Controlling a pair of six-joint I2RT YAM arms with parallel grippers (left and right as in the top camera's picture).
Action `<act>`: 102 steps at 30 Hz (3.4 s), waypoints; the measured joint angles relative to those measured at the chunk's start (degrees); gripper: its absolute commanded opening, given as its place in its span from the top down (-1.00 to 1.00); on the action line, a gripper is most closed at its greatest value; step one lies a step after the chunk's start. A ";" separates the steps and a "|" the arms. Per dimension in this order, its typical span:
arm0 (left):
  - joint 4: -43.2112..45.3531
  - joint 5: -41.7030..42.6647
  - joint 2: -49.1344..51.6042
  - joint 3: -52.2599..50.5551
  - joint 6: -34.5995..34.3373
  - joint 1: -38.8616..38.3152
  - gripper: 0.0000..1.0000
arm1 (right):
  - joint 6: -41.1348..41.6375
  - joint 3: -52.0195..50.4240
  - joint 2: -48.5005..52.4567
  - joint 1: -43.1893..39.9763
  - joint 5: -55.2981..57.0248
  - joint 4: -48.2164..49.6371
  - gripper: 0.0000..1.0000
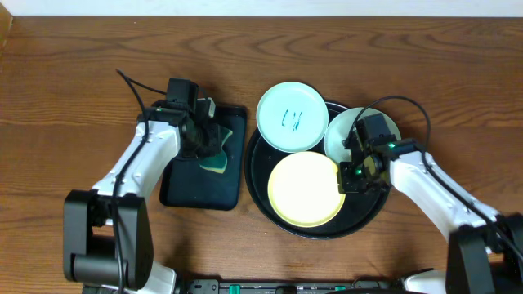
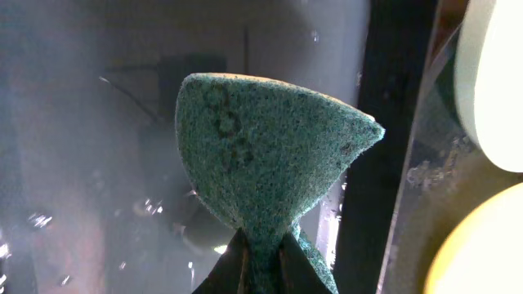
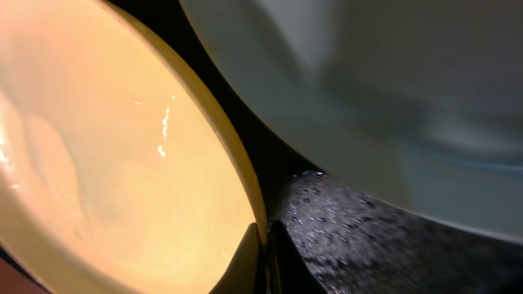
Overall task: Clean dirty plates on tray and stack at the side
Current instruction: 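Return the sponge with the left gripper to the black tray, then lift the yellow plate on edge with the right gripper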
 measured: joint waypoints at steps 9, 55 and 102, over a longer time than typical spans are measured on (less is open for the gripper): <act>0.48 -1.20 4.87 0.00 3.54 0.00 -0.25 | -0.31 0.39 -8.70 0.00 10.82 -0.79 0.97; 8.24 -3.02 2.60 -1.46 1.88 0.11 -0.05 | -4.26 1.11 -17.20 25.42 57.09 7.72 0.98; 2.78 -6.97 2.34 -1.62 0.48 -2.99 -0.04 | -13.46 1.11 -21.07 25.42 57.29 12.83 0.98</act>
